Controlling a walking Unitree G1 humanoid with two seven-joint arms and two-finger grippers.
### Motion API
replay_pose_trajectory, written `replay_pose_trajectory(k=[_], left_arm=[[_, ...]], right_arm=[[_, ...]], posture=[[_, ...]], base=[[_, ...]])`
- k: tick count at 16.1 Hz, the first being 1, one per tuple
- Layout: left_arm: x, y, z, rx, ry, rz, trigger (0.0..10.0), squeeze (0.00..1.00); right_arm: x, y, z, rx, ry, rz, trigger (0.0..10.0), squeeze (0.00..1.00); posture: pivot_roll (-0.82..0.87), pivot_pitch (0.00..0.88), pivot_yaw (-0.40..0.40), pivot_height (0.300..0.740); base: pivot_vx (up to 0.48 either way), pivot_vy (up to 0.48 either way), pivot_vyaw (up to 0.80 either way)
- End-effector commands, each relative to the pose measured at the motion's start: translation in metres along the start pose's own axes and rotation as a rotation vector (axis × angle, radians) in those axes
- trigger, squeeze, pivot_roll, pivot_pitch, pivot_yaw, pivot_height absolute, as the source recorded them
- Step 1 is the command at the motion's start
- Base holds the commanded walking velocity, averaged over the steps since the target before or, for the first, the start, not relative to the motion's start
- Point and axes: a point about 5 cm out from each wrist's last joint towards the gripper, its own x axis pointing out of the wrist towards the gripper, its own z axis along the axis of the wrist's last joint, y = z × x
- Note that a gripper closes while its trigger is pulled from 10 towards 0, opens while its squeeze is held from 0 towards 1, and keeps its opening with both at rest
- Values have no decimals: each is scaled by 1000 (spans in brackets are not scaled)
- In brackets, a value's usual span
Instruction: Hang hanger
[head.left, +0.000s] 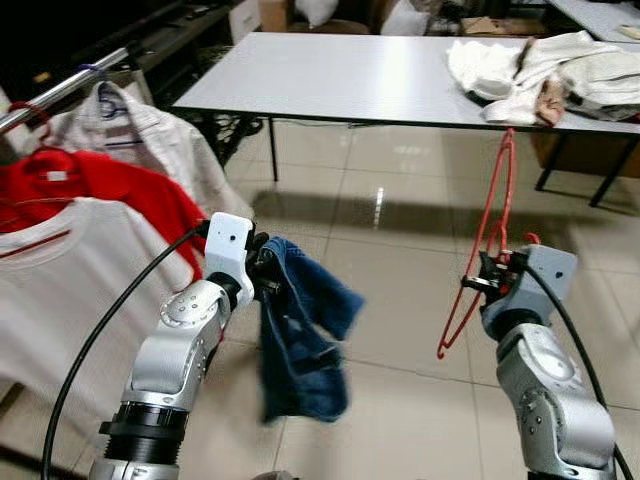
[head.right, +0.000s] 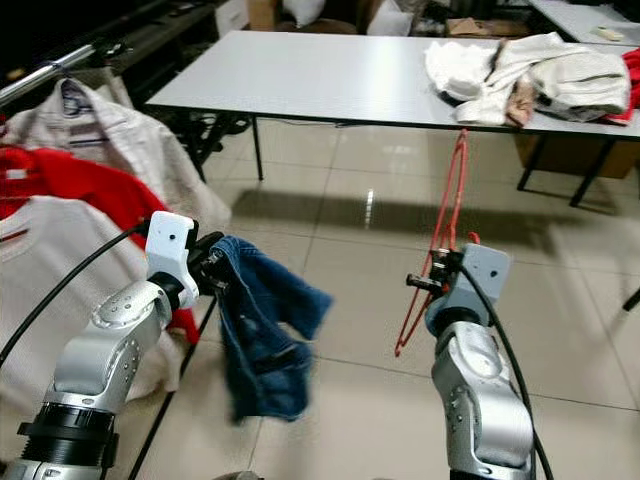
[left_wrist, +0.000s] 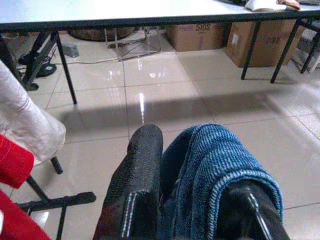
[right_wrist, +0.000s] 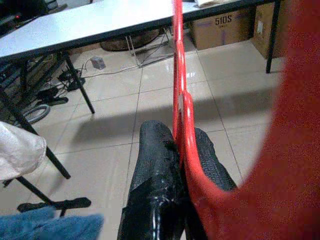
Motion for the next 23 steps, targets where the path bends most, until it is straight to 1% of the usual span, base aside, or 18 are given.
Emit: replay_pose_trajectory(k=[1,2,3,8,11,14,17,19,21,23], left_arm=[[0,-1,4,16,-15,-7,10000,0],[1,-1,5,14,-19,-13,10000,0],[1,-2,5,14,-20,-15,10000,0],[1,-2,6,17,-21,-21,10000,0],[2,-2,6,18,-22,-23,10000,0],[2,-3,6,19,-24,-25,10000,0],[2,-3,6,19,-25,-29,10000,0],[2,-4,6,20,-25,-30,10000,0],[2,-4,6,20,-26,-32,10000,0],[2,-4,6,20,-26,-33,10000,0]], right_arm=[[1,0,1,20,4,3,10000,0],[0,3,4,20,-16,21,10000,0],[0,3,6,-8,-41,23,10000,0],[1,3,5,-15,-28,23,10000,0],[1,2,4,-36,-18,14,10000,0],[2,3,7,-7,-42,18,10000,0],[1,3,7,-42,-54,19,10000,0],[1,6,6,-96,-34,51,10000,0],[1,7,5,-106,-32,47,10000,0],[2,6,5,-86,-37,40,10000,0]], posture=[[-85,0,78,740],[-85,0,78,740],[-85,0,78,740],[-84,0,78,740],[-84,0,78,740],[-85,0,78,740],[-85,0,78,740],[-87,0,78,740],[-87,0,78,740],[-87,0,78,740]], base=[[0,0,0],[0,0,0],[0,0,0],[0,0,0],[0,0,0],[244,0,0],[261,0,0],[270,0,0],[274,0,634],[274,0,0]])
